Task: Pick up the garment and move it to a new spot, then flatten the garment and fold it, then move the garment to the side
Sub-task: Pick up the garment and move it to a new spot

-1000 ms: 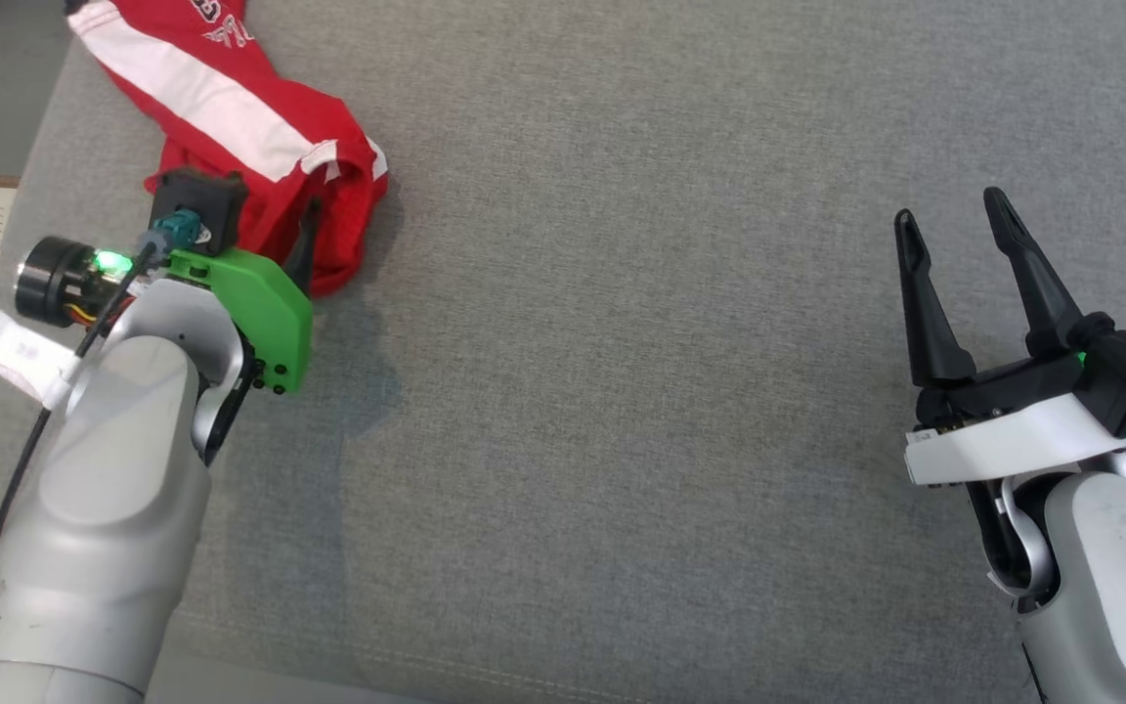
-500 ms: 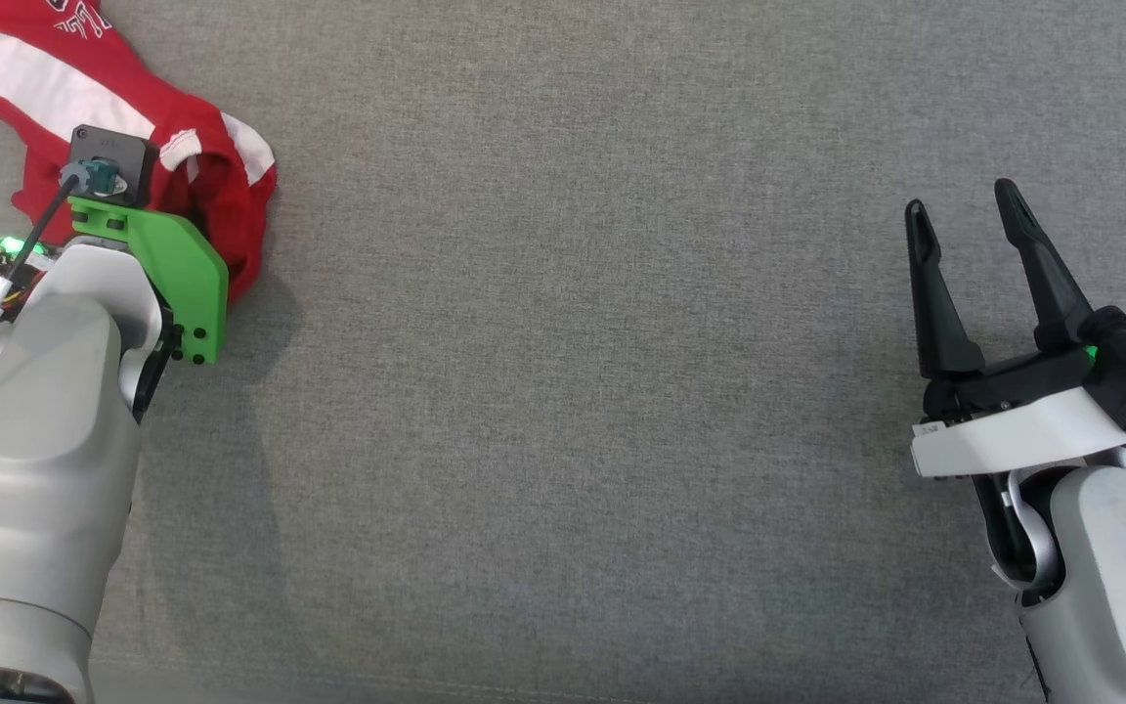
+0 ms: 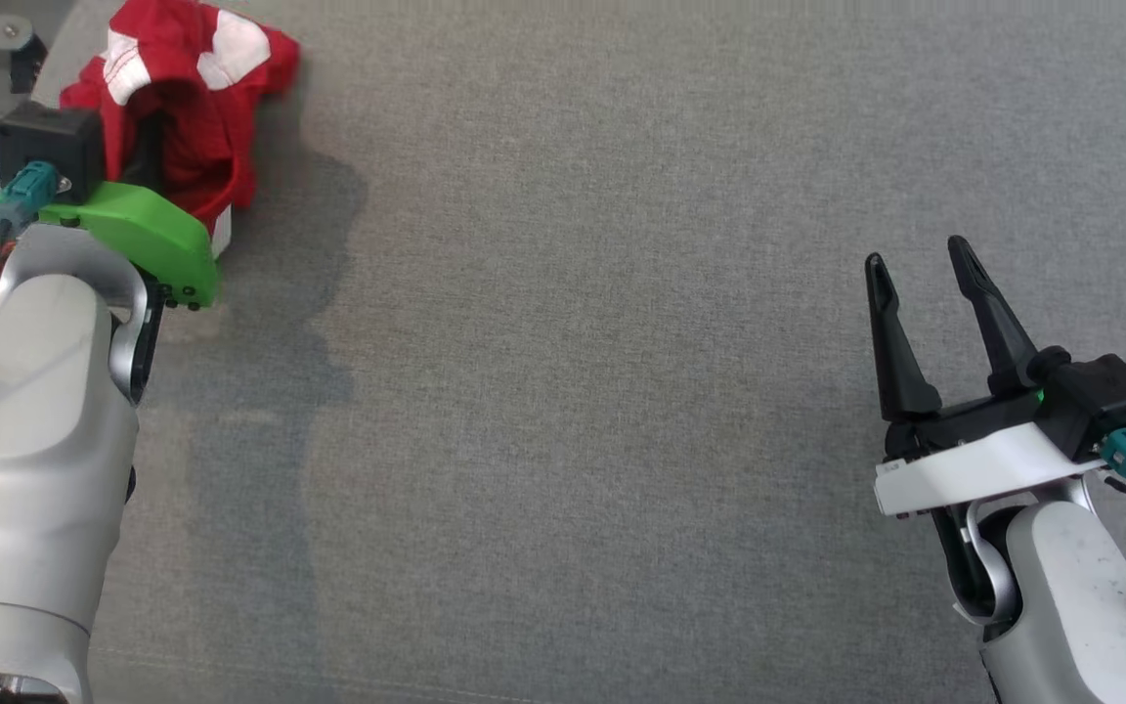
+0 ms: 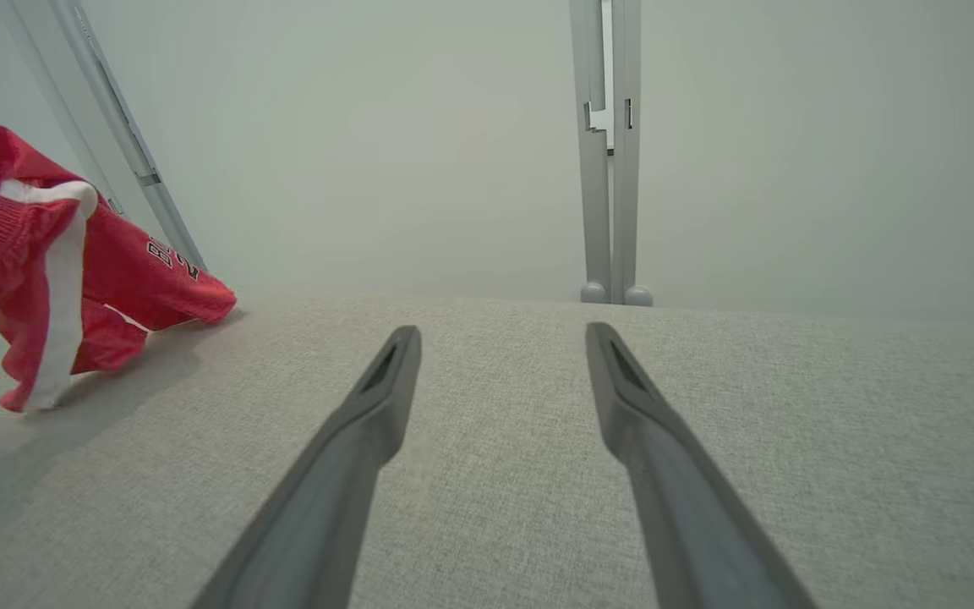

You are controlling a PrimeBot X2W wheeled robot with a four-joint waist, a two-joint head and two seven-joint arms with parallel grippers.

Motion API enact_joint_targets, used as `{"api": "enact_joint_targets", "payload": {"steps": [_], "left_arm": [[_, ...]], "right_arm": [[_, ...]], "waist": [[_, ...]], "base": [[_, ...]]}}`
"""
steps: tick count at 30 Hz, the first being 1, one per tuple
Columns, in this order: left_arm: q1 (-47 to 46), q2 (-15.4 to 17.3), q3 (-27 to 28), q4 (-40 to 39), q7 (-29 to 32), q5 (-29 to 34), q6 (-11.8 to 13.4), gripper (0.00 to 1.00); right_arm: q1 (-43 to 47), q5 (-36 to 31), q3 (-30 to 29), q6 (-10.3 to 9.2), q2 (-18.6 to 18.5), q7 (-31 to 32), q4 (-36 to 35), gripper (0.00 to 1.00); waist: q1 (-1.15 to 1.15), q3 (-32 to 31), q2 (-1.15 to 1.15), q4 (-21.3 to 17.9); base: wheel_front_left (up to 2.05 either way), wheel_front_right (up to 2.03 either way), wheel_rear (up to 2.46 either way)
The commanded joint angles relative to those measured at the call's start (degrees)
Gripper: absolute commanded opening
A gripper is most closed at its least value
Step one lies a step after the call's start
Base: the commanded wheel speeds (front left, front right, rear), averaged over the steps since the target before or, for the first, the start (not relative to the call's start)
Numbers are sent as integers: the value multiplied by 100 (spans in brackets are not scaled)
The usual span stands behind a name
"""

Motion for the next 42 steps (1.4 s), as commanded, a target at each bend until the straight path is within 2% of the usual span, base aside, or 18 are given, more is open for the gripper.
{"api": "enact_joint_targets", "payload": {"steps": [1, 8, 13, 19, 23, 29, 32, 34, 37, 39, 42], "left_arm": [[132, 11, 34, -218, -68, -57, 2, 0], [548, -66, 45, -1380, -84, -251, -147, 0], [887, -231, -168, -2235, 314, -429, -248, 0], [1233, -502, -504, -3129, 884, -592, -281, 0], [1375, -809, -774, -3492, 1092, -677, -266, 0], [1368, -1217, -1072, -3608, 1055, -828, -165, 0], [1372, -1355, -1244, -3618, 979, -1108, -127, 0], [1420, -1372, -1351, -3533, 962, -1307, -107, 0], [1609, -1373, -1298, -3203, 1025, -1939, -106, 0], [1588, -1350, -1360, -2843, 1030, -1936, -120, 0], [1693, -1101, -1322, -2156, 1071, -1953, -148, 0]], "right_arm": [[90, -29, -6, -5, 30, -24, 33, 100], [245, -27, -52, -5, 216, -53, 145, 100], [281, -20, -123, -5, 317, -53, 167, 100], [175, -2, -100, -5, 412, -57, 105, 100], [126, 13, -141, -5, 458, -56, 86, 100], [48, 55, -273, -4, 487, -54, 54, 100], [3, 71, -347, -4, 505, -55, 33, 100], [-4, 88, -369, -4, 513, -55, 21, 100], [-20, 106, -359, -3, 520, -55, 11, 100], [-49, 114, -338, -3, 525, -54, -4, 100], [-51, 132, -342, -3, 528, -55, -28, 100]], "waist": [[0, -451, 0, 141], [0, -856, 0, 118], [0, -1015, 0, -54], [0, -1018, 0, -505], [0, -980, 0, -907], [0, -879, 0, -1541], [0, -791, 0, -1811], [0, -737, 0, -1927], [0, -640, 0, -2066], [0, -579, 0, -2128], [0, -517, 0, -2161]], "base": [[0, 0, 0], [0, 0, 0], [0, 0, 0], [0, 0, 0], [0, 0, 0], [0, 0, 0], [0, 0, 0], [0, 0, 0], [0, 0, 0], [0, 0, 0], [0, 0, 0]]}}
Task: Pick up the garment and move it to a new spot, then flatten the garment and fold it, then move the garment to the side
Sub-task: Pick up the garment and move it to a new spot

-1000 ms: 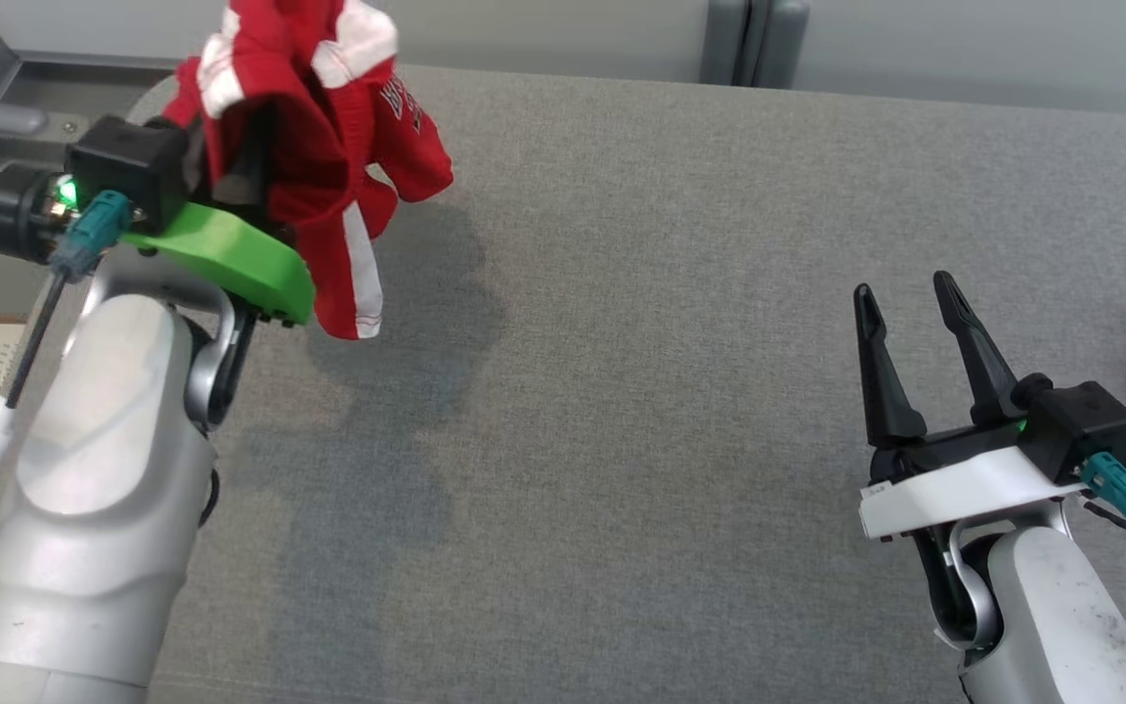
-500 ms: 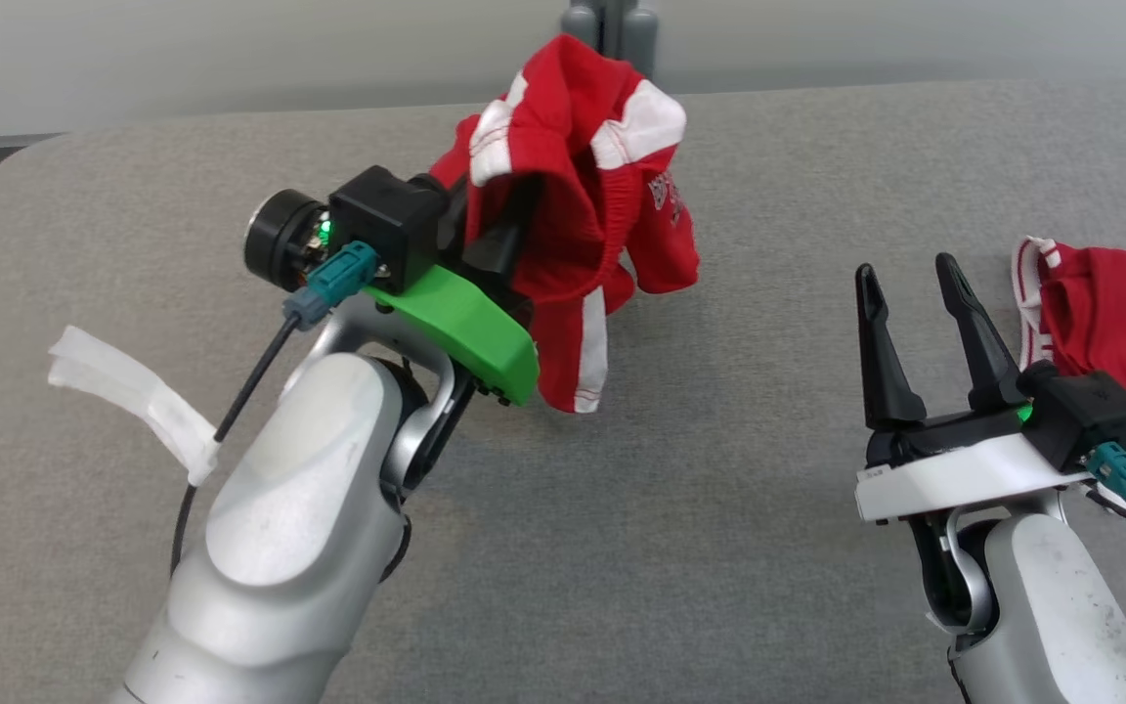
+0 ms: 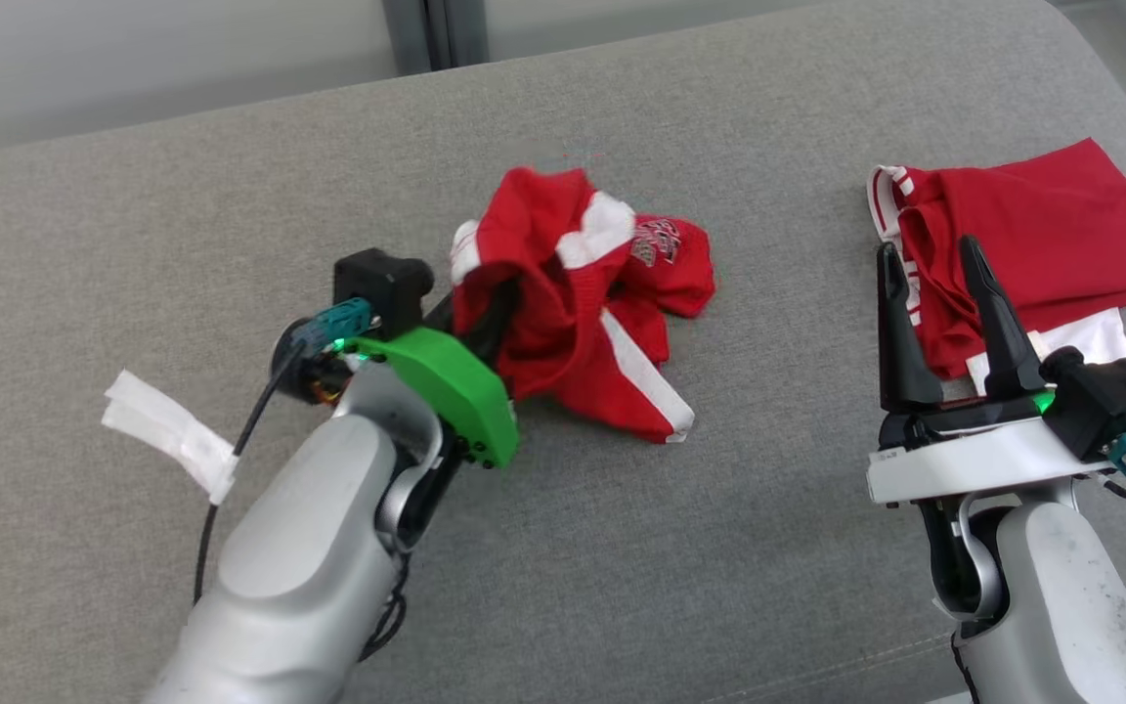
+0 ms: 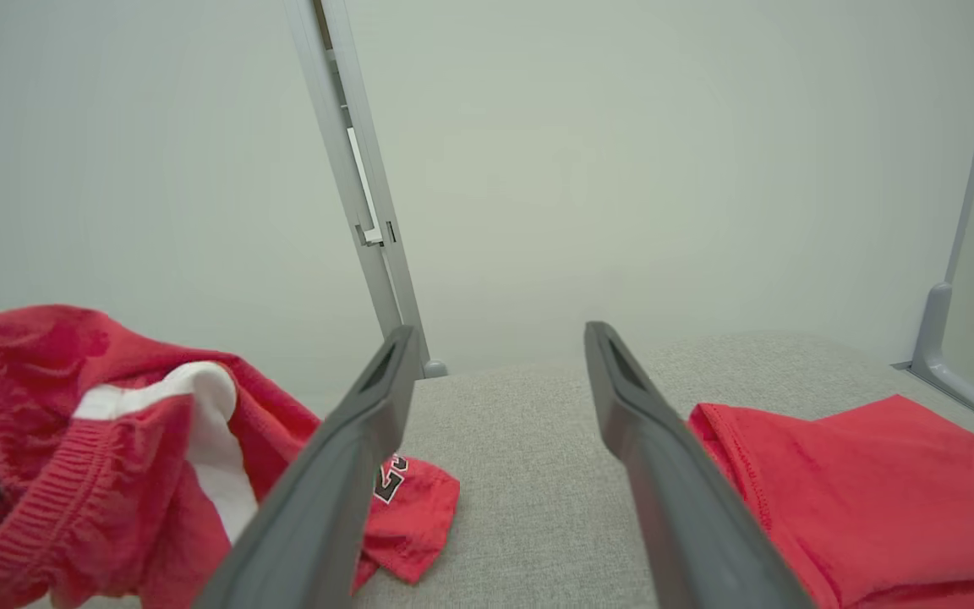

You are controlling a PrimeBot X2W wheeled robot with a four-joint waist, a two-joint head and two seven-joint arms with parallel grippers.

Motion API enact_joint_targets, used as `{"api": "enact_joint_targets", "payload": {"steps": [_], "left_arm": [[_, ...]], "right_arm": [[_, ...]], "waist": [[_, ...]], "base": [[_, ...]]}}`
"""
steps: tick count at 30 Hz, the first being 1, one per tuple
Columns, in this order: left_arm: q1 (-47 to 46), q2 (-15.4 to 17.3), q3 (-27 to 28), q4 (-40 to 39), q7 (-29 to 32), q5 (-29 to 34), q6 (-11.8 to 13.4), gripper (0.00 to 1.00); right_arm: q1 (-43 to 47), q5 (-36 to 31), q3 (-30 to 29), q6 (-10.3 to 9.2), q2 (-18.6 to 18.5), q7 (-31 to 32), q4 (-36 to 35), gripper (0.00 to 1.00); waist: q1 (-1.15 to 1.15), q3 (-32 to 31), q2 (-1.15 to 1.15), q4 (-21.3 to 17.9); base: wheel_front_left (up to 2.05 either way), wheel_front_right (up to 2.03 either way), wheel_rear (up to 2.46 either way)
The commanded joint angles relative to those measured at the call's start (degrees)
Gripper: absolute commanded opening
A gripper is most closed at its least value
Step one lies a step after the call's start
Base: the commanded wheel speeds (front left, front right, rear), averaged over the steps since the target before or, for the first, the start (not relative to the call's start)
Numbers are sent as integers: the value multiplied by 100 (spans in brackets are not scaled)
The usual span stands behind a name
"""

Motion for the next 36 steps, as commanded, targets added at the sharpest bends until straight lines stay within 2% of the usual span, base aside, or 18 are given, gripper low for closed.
{"api": "enact_joint_targets", "payload": {"steps": [1, 9, 10, 11, 12, 18, 26, 30, 36], "left_arm": [[120, 171, 53, 222, 43, -27, -15, 0], [149, 814, -252, 1337, 314, 54, -234, 0], [143, 854, -289, 1414, 346, 60, -247, 29], [131, 894, -329, 1489, 349, 86, -251, 78], [123, 921, -346, 1546, 330, 88, -247, 100], [132, 1027, -316, 1835, 41, 122, -169, 100], [292, 1164, -176, 1887, -448, 186, 367, 100], [504, 1211, 73, 1573, -814, 24, 640, 100], [1071, 1123, 592, 571, -1136, -147, 1140, 100]], "right_arm": [[-66, 20, -6, -1, 3, -16, -30, 100], [-40, -89, -15, -1, 6, -16, -8, 100], [-35, -105, -10, -1, 7, -16, -2, 100], [-29, -114, 4, -1, 7, -17, 10, 100], [-17, -123, 4, -1, 4, -17, 21, 100], [100, -174, 8, -1, -2, -16, 110, 100], [332, -222, -42, -1, -29, -16, 134, 100], [520, -252, -10, -1, -27, -17, 118, 100], [758, -266, -39, -1, -20, -16, 96, 100]], "waist": [[0, 154, -1, -129], [0, 176, -1, 121], [0, 164, -1, 161], [0, 141, -1, 212], [0, 115, -1, 259], [0, -130, -1, 560], [0, -528, -1, 991], [0, -709, -1, 1150], [0, -969, -1, 1277]], "base": [[0, 0, 0], [0, 0, 0], [0, 0, 0], [0, 0, 0], [0, 0, 0], [0, 0, 0], [0, 0, 0], [0, 0, 0], [0, 0, 0]]}}
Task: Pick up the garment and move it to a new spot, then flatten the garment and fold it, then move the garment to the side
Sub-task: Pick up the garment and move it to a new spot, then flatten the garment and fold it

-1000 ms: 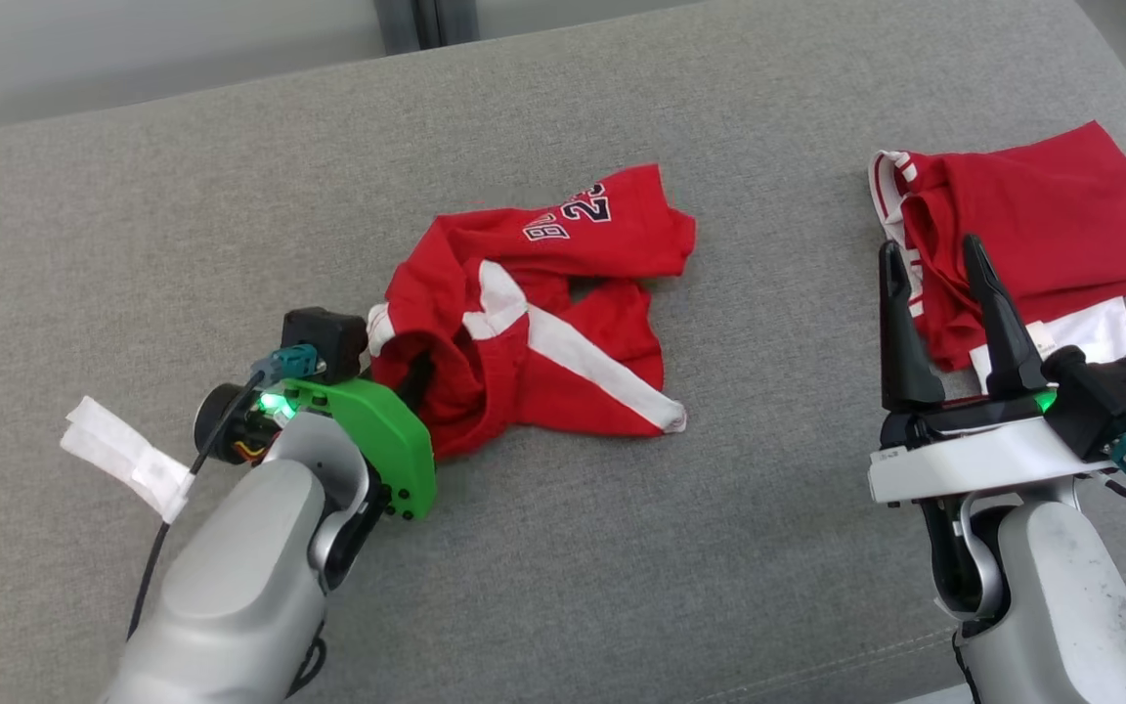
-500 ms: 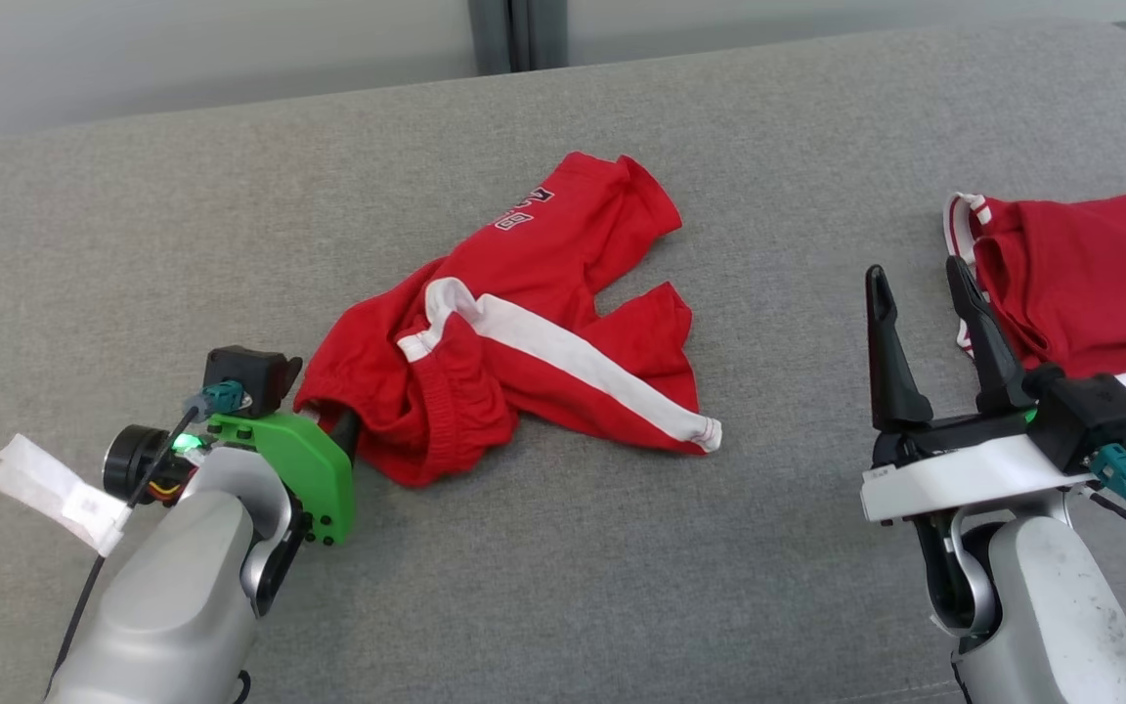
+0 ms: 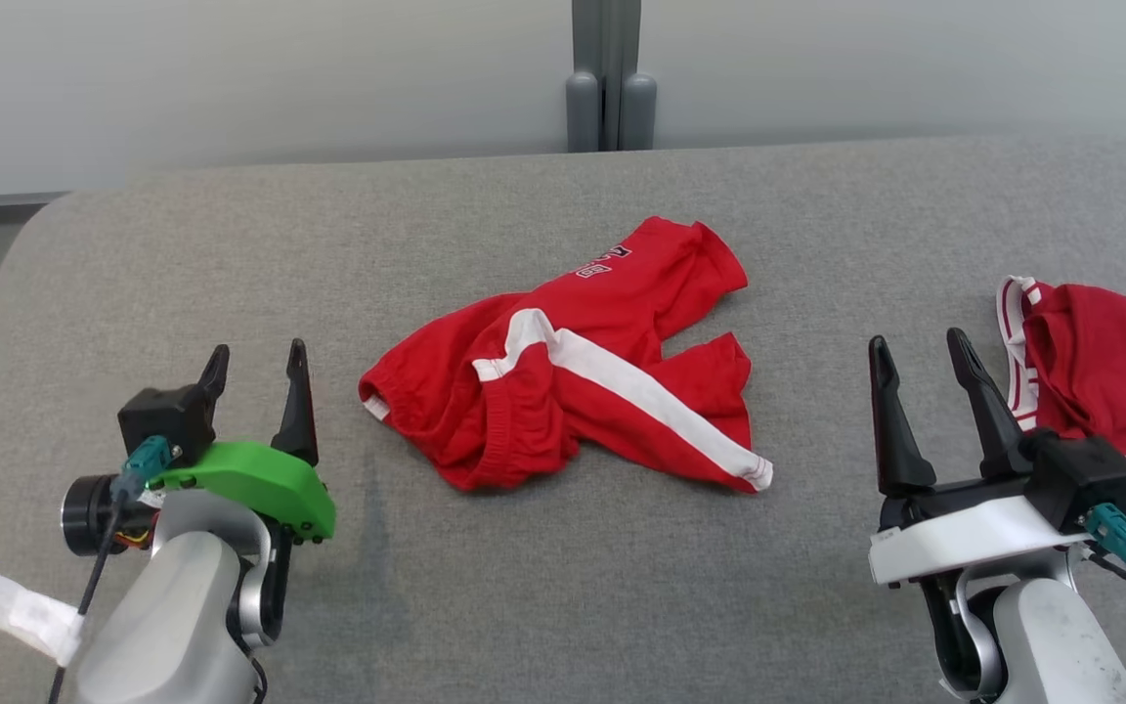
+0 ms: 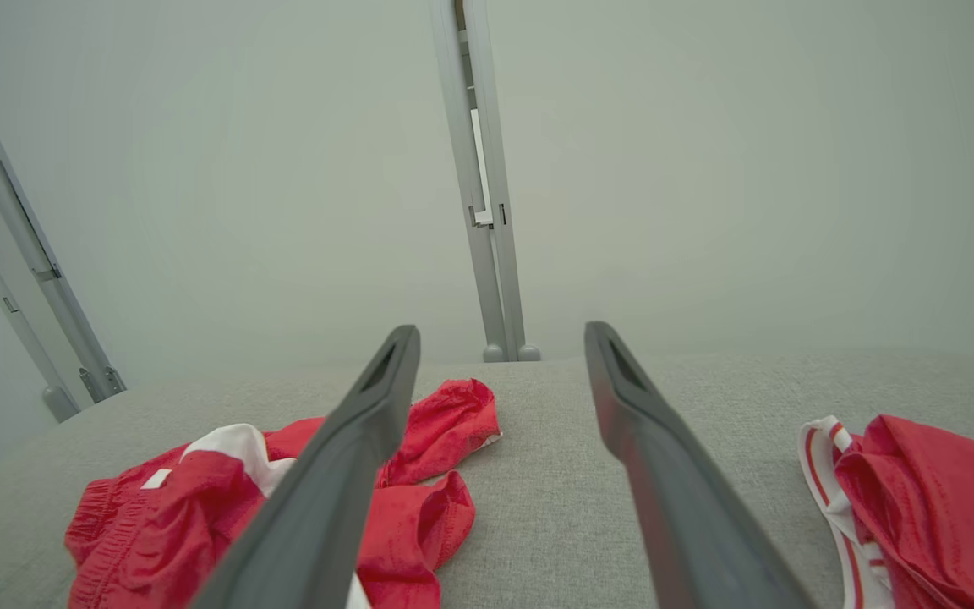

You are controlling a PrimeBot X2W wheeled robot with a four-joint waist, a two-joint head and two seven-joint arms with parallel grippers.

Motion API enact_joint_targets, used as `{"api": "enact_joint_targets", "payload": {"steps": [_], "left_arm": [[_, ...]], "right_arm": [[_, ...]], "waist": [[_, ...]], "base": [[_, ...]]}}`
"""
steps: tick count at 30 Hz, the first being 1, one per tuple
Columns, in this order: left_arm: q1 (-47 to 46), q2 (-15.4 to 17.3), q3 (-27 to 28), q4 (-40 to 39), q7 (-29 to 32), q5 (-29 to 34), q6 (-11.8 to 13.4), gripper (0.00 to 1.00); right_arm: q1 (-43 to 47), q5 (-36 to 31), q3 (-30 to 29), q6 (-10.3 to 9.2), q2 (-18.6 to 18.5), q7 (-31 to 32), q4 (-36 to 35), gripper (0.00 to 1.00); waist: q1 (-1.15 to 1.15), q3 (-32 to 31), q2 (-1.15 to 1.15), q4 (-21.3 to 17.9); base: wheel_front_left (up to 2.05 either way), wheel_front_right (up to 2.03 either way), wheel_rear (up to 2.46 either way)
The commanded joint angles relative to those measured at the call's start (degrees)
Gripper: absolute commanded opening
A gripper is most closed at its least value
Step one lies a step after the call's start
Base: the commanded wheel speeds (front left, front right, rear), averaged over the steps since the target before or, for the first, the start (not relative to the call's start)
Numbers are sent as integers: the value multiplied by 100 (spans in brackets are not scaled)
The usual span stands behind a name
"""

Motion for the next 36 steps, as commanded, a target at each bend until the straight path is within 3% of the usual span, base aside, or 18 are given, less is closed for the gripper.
{"api": "enact_joint_targets", "payload": {"steps": [1, 9, 14, 24, 30, 36], "left_arm": [[235, -59, 94, -276, -36, -40, 74, 100], [1516, -430, 735, -1955, -45, 549, 374, 100], [2256, -729, 993, -2453, -46, 1112, 286, 100], [2386, -1090, 1205, -2194, -46, 1524, -127, 100], [1940, -1206, 901, -1613, 132, 1279, -515, 100], [1322, -1281, 790, -1085, 672, 805, -660, 100]], "right_arm": [[107, -30, -4, -1, -17, -16, -23, 100], [371, -62, 224, -1, -174, -16, -57, 100], [501, 39, 173, -1, -161, -16, -68, 100], [410, 66, 351, -1, -111, -17, -14, 100], [322, 80, 386, -1, -122, -16, -10, 100], [223, 68, 451, -1, -140, -16, 13, 100]], "waist": [[0, -203, 0, 145], [0, -416, 0, 99], [0, -455, 0, 50], [0, -419, 0, -82], [0, -232, 0, -304], [0, 7, 0, -561]], "base": [[0, 0, 0], [0, 0, 0], [0, 0, 0], [0, 0, 0], [0, 0, 0], [0, 0, 0]]}}
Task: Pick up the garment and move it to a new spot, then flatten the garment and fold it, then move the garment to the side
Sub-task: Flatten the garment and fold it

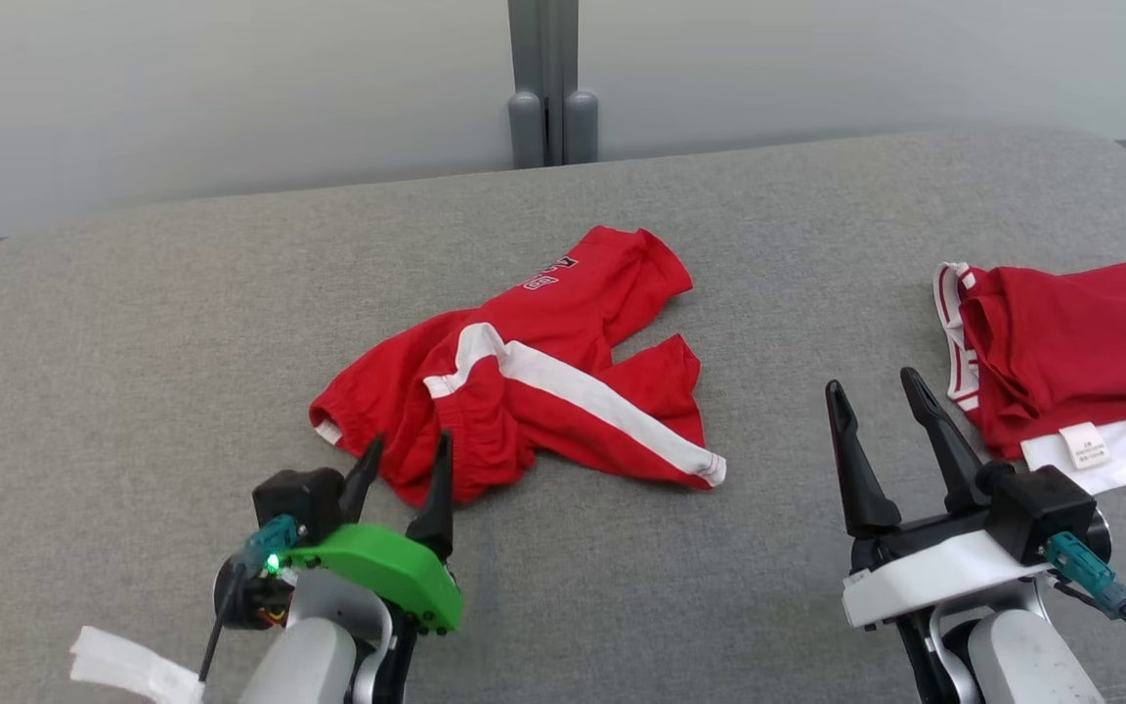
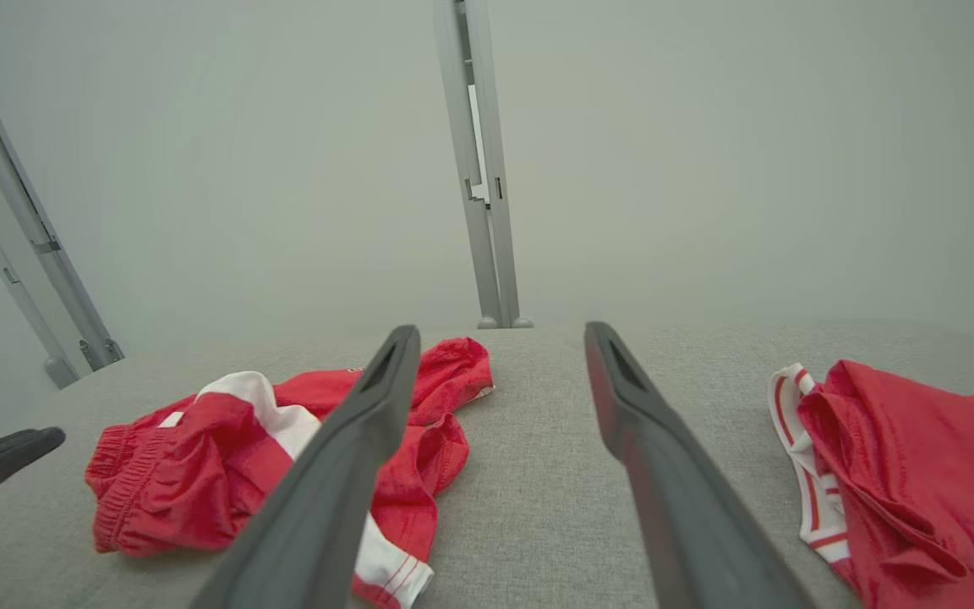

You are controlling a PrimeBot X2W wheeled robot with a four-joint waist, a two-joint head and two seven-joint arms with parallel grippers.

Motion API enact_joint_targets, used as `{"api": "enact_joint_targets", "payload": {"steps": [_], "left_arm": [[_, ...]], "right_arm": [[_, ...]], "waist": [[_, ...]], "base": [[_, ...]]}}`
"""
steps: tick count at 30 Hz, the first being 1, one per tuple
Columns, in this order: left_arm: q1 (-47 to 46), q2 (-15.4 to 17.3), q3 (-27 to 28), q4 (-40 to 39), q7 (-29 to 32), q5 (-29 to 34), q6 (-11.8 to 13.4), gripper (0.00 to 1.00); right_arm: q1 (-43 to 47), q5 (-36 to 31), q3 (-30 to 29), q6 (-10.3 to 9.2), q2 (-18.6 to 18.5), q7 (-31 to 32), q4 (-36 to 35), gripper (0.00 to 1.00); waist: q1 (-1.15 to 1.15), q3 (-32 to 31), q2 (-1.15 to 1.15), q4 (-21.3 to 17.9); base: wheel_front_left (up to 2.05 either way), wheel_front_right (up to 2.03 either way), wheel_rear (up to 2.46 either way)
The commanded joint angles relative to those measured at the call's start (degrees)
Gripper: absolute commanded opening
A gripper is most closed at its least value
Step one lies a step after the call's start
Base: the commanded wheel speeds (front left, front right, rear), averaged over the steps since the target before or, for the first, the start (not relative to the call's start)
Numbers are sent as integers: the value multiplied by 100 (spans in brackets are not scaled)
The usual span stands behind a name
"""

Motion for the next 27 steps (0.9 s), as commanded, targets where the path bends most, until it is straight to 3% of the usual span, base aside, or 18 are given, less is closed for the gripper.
{"api": "enact_joint_targets", "payload": {"steps": [1, 12, 25, 26, 27], "left_arm": [[-195, 5, 40, 104, 81, -128, 18, 100], [-1140, -20, 144, 1057, 484, -869, -19, 100], [-1592, -22, 186, 1805, 341, -1164, -45, 100], [-1606, -22, 194, 1825, 318, -1201, -44, 82], [-1617, -22, 196, 1832, 271, -1214, -55, 39]], "right_arm": [[-93, 34, -4, -1, -20, -16, 5, 100], [-248, 51, -25, -1, -55, -16, 13, 100], [-279, 40, -55, -1, -18, -16, 57, 100], [-267, 32, -60, -1, -9, -16, 60, 100], [-256, 27, -61, -1, -3, -16, 64, 100]], "waist": [[0, 176, 0, -186], [0, 456, 0, -511], [0, 459, 0, -606], [0, 453, 0, -599], [0, 446, 0, -593]], "base": [[0, 0, 0], [0, 0, 0], [0, 0, 0], [0, 0, 0], [0, 0, 0]]}}
